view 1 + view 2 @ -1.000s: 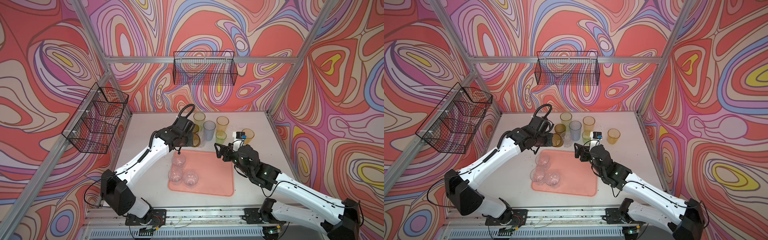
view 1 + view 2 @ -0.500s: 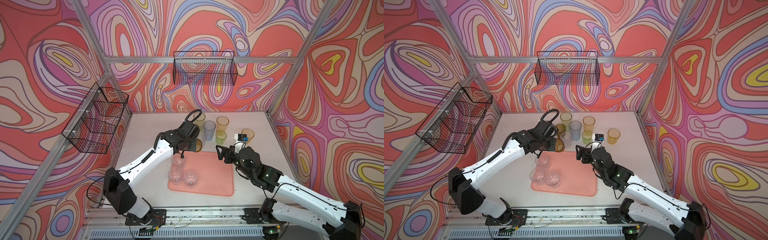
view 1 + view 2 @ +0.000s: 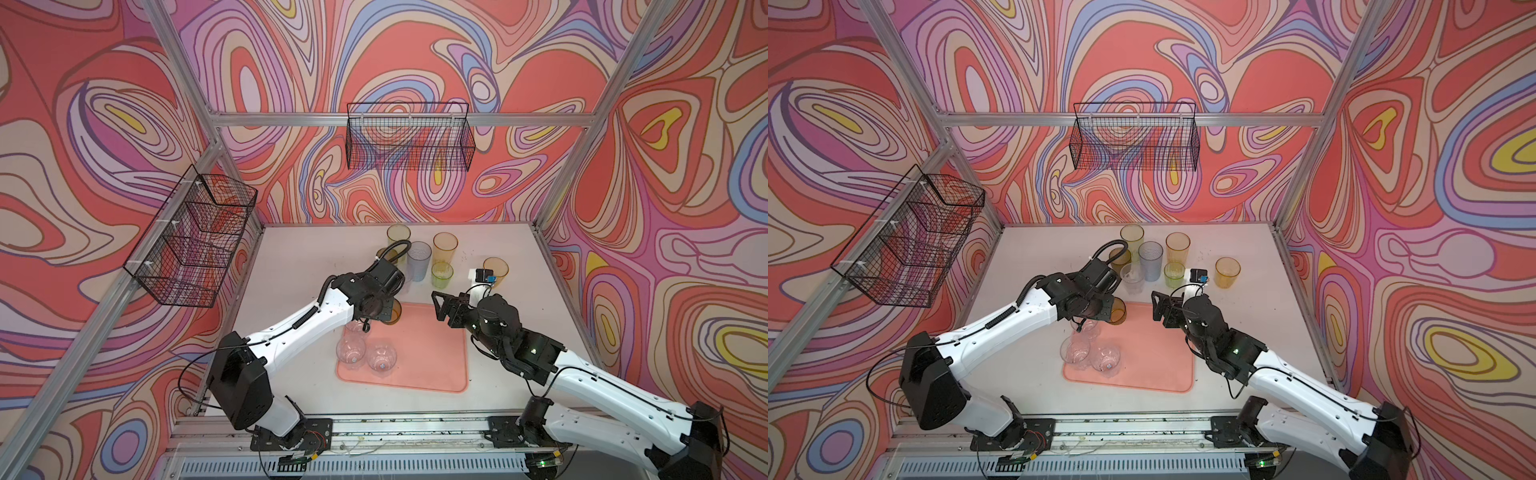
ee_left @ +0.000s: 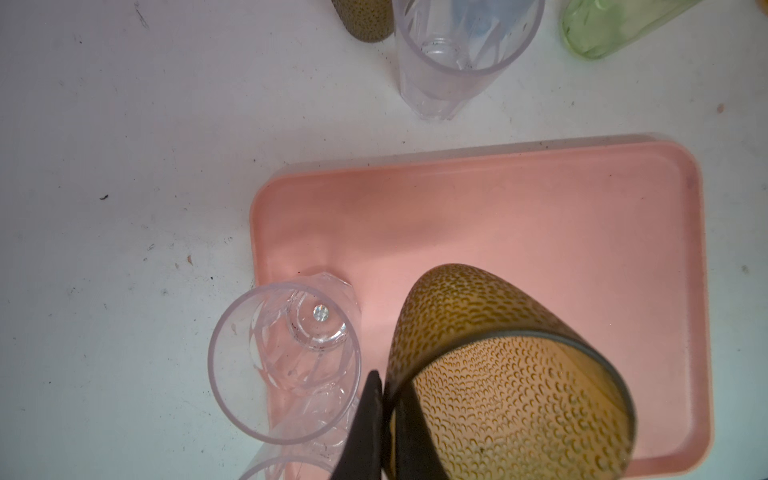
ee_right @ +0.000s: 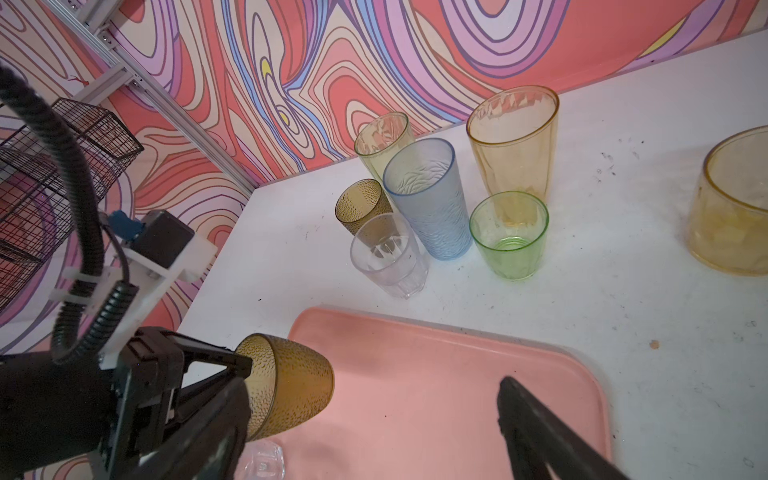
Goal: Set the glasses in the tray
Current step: 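Lift the amber glass with the left gripper and carry it over the tray, then lower the amber glass onto the tray and open the left gripper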
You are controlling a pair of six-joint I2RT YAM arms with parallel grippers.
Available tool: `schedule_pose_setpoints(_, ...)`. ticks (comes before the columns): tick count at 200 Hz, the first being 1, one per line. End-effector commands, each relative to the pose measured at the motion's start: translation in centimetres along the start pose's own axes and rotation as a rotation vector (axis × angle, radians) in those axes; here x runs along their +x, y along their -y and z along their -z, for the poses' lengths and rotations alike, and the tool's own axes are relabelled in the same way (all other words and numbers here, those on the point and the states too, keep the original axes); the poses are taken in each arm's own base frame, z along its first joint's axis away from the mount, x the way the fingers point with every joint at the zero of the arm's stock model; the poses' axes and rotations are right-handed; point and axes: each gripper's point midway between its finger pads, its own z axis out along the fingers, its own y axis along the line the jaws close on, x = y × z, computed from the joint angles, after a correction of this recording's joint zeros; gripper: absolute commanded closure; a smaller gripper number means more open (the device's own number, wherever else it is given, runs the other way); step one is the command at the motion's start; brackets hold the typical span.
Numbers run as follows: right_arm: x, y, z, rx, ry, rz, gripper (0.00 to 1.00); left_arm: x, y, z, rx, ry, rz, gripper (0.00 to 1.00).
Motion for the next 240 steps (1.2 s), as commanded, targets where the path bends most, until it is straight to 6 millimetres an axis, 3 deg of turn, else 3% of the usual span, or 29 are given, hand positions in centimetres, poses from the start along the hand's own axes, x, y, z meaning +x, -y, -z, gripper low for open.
schedule_pose_setpoints(1, 0.7, 0.7, -0.3, 0.026, -0.018, -0.005, 0.04, 1.3, -0.7, -0.8, -0.051, -0.038, 0.012, 1.00)
schedule_pose_setpoints(240, 1.1, 0.7, -1.1, 0.052, -0.044, -0.022, 0.04, 4.3, -0.3, -4.1, -0.146, -0.141, -0.032, 0.97)
